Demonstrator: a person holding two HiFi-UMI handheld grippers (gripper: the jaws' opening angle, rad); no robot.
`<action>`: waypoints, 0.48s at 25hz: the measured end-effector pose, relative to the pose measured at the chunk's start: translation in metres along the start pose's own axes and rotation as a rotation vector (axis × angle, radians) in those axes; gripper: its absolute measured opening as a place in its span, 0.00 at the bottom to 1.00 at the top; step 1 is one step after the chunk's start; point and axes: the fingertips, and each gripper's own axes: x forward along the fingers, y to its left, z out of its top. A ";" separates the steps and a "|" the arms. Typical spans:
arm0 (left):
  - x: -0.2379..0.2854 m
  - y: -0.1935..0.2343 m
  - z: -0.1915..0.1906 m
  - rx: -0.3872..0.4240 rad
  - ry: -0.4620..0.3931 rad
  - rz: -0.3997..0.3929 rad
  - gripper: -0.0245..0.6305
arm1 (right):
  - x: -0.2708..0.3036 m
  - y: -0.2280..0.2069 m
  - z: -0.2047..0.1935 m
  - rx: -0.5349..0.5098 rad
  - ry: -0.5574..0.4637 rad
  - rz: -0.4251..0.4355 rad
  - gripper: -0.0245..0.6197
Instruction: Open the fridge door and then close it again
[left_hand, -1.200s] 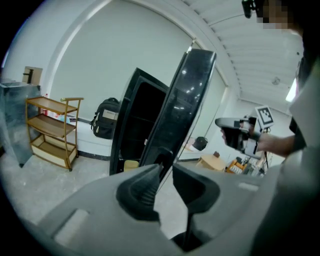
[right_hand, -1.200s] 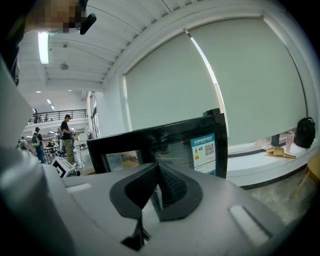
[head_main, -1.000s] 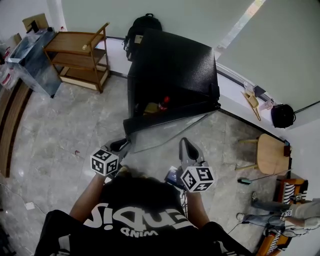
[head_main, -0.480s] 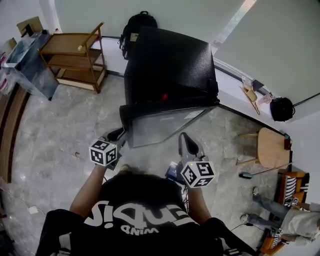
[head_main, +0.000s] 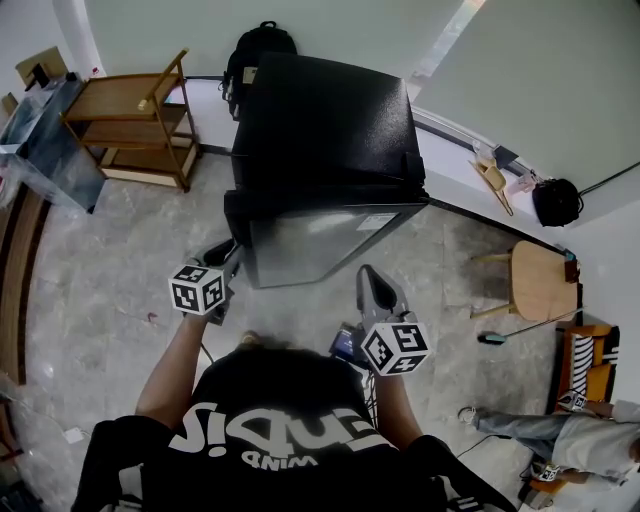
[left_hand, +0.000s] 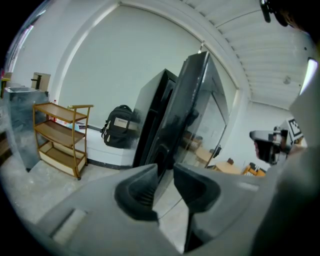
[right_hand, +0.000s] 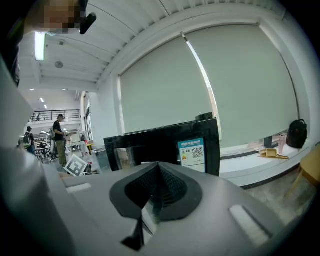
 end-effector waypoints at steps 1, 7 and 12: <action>0.003 0.004 0.003 -0.001 -0.001 0.004 0.19 | -0.001 -0.002 0.000 0.002 0.000 -0.006 0.03; 0.026 0.023 0.021 -0.019 -0.010 0.030 0.19 | -0.005 -0.014 0.002 0.011 -0.004 -0.040 0.03; 0.040 0.033 0.030 -0.035 -0.018 0.046 0.18 | -0.006 -0.028 0.004 0.021 -0.013 -0.062 0.03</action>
